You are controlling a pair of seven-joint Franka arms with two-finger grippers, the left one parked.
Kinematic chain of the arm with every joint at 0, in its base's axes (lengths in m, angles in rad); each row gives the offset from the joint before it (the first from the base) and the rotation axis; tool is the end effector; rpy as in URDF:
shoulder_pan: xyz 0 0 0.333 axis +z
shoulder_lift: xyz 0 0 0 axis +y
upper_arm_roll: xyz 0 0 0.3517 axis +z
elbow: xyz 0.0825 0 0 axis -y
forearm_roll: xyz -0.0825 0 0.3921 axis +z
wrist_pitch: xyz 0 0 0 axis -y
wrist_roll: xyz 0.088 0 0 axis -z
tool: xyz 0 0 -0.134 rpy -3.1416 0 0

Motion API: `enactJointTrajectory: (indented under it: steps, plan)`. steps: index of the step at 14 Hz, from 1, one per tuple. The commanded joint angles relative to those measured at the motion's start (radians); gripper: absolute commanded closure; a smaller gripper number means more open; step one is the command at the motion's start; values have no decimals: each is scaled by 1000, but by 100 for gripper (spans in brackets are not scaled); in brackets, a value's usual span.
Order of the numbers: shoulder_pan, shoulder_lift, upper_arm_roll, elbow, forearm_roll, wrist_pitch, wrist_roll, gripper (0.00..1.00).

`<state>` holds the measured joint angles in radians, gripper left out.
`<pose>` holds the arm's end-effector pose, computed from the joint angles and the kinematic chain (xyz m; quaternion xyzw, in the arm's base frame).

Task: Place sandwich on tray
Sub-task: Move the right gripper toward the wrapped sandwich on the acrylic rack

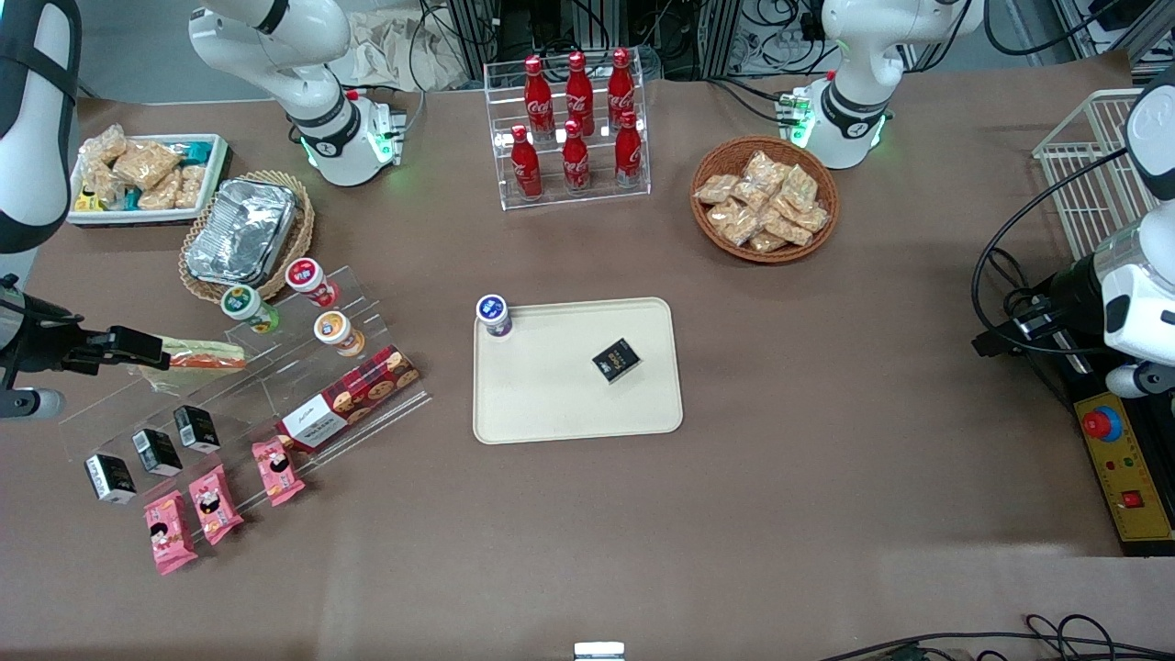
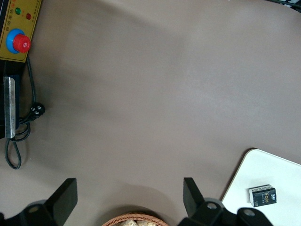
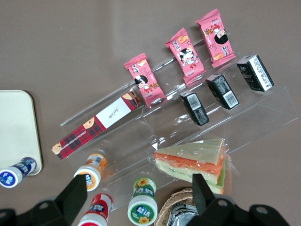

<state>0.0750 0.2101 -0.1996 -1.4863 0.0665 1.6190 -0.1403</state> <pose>0.6275 -0.0580 0.5544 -0.9992 -0.0064 0.0346 0.0171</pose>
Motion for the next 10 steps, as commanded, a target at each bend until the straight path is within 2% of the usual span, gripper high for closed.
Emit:
enactJointTrajectory:
  steps: [1, 6, 10]
  plan:
    - [-3, 12, -3, 26, 7, -19, -9, 1]
    - [-3, 12, -3, 20, 7, -33, 4, 1]
    - [-6, -46, -4, -74, 4, -11, 28, 1]
